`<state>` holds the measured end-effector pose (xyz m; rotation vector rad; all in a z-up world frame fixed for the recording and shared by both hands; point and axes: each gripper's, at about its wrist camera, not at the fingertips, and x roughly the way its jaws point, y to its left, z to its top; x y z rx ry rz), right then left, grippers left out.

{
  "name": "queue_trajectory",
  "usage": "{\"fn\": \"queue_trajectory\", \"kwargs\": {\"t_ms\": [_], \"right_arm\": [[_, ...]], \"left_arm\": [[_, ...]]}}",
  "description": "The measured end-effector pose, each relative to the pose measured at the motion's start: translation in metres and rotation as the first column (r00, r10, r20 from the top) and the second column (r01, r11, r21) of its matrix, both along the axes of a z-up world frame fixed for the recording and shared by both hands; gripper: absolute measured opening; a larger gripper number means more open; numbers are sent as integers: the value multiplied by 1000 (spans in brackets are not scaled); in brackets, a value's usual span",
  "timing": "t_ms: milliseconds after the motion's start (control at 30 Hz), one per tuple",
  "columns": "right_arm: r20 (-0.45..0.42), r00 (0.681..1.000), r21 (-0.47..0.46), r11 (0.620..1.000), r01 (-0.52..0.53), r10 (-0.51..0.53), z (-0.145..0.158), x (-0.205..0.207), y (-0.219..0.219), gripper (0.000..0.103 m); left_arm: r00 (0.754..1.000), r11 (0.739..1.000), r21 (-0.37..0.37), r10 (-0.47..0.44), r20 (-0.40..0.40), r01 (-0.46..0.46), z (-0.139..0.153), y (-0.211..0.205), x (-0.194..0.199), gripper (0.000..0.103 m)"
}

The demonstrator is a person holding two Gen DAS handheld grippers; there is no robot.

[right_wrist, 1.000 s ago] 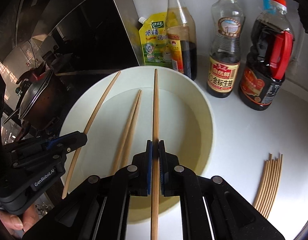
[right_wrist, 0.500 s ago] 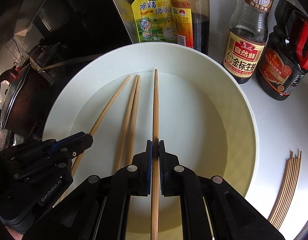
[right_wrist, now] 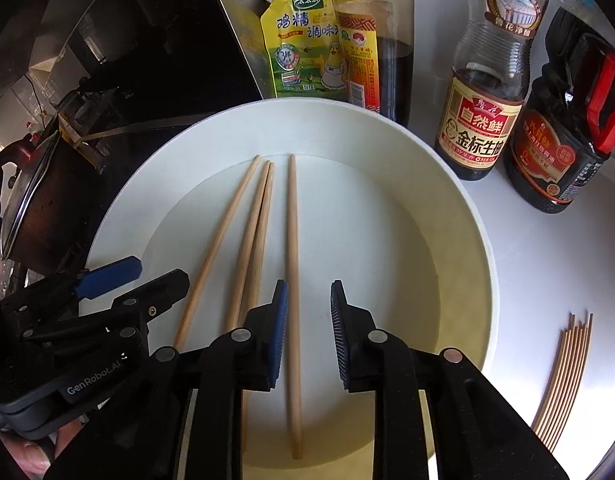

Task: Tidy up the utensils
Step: 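Open the right tool while the left tool releases its chopstick into the basin, then withdraw both open tools back toward the remaining chopsticks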

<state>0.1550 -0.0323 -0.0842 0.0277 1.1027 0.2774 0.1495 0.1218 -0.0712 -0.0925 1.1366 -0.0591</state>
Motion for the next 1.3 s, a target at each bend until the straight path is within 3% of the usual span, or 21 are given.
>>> {"fn": "queue_trajectory", "kwargs": {"t_ms": [133, 267, 400, 633, 1300], "right_arm": [[8, 1000, 13, 1000, 16, -16, 6, -6, -8, 24], [17, 999, 8, 999, 33, -33, 12, -17, -14, 27], [79, 992, -28, 995, 98, -95, 30, -38, -21, 34], [165, 985, -49, 996, 68, -60, 54, -64, -25, 35], [179, 982, -55, 996, 73, -63, 66, -121, -92, 45]], "left_arm": [[999, 1000, 17, 23, 29, -23, 11, 5, -7, 66], [998, 999, 21, 38, 52, -39, 20, 9, -16, 67], [996, 998, 17, 61, 71, -62, 28, 14, -27, 67], [993, 996, 16, 83, 87, -85, 37, 13, -45, 68], [993, 999, 43, -12, 119, 7, 58, -73, -97, 76]]}}
